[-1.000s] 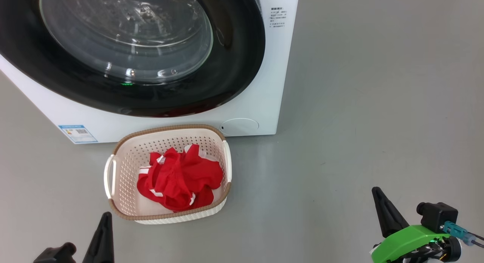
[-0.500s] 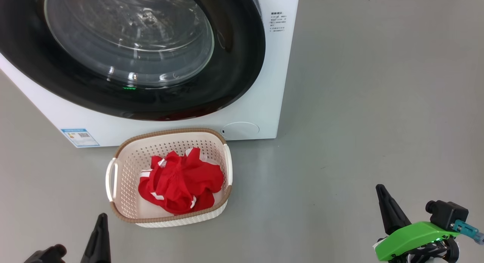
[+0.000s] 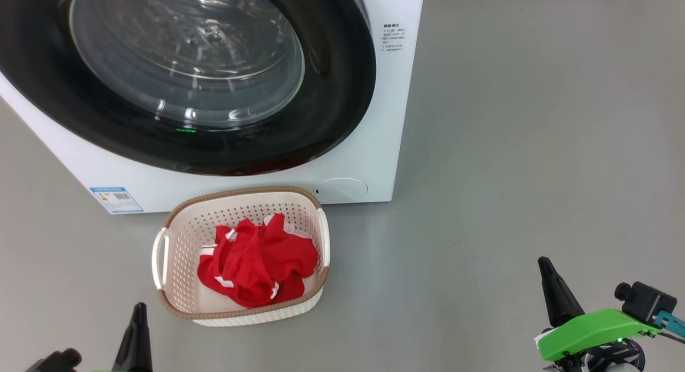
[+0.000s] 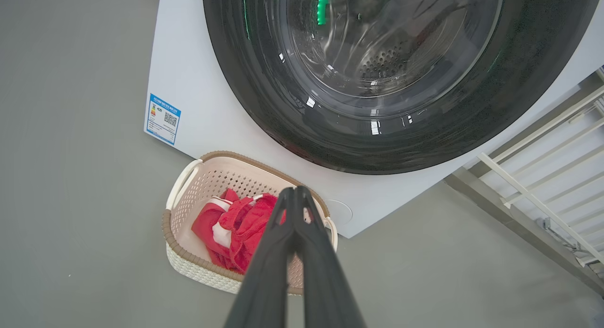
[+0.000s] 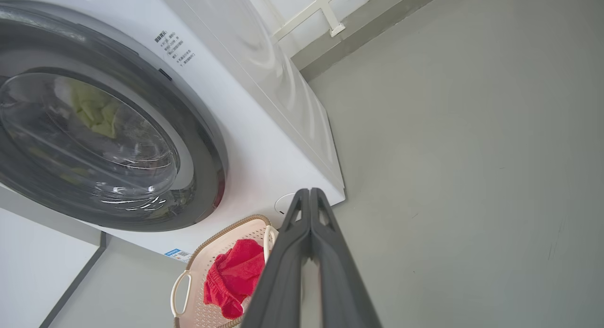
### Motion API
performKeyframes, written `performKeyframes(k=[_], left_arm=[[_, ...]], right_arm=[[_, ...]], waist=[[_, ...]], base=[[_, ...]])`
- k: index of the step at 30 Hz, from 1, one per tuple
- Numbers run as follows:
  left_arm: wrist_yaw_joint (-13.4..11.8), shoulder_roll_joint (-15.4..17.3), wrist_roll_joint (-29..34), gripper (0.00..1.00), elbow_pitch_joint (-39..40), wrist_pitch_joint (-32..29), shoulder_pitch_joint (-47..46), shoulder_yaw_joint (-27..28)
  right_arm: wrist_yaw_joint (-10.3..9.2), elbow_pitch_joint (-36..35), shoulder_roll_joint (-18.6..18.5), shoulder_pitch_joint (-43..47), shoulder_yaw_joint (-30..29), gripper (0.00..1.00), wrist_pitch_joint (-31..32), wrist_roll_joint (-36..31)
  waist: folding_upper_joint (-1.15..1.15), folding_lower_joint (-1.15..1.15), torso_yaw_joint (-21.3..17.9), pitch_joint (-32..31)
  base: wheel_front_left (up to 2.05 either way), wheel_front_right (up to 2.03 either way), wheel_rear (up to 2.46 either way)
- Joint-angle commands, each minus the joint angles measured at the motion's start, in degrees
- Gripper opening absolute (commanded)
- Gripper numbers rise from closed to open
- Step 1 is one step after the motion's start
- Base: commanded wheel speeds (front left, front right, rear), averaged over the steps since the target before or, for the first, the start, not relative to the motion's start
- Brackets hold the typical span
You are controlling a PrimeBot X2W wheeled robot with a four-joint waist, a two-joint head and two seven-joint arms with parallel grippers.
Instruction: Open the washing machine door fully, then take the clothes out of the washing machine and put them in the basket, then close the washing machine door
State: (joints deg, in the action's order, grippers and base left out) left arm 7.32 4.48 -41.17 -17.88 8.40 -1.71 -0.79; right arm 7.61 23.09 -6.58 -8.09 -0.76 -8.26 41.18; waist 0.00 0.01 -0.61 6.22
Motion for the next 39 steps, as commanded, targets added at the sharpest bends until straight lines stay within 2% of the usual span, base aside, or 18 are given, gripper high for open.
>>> performKeyframes(k=[1, 39], left_arm=[[0.05, 0.72, -1.68, 0.00, 1.59, -0.51, -1.83, 1.12], [0.10, 0.10, -24.10, 0.00, 2.63, -6.46, -2.95, 3.31]], right_arm=[[-0.04, -1.72, -0.13, 0.02, -0.08, 0.00, 0.40, 1.82], [-0.08, -5.00, 1.44, 0.88, -2.44, 0.00, 6.65, 23.85]], waist=[[0.00, -0.01, 0.02, -0.12], [0.00, -0.01, 0.28, -2.75]], base=[[0.00, 0.00, 0.00], [0.00, 0.00, 0.00]])
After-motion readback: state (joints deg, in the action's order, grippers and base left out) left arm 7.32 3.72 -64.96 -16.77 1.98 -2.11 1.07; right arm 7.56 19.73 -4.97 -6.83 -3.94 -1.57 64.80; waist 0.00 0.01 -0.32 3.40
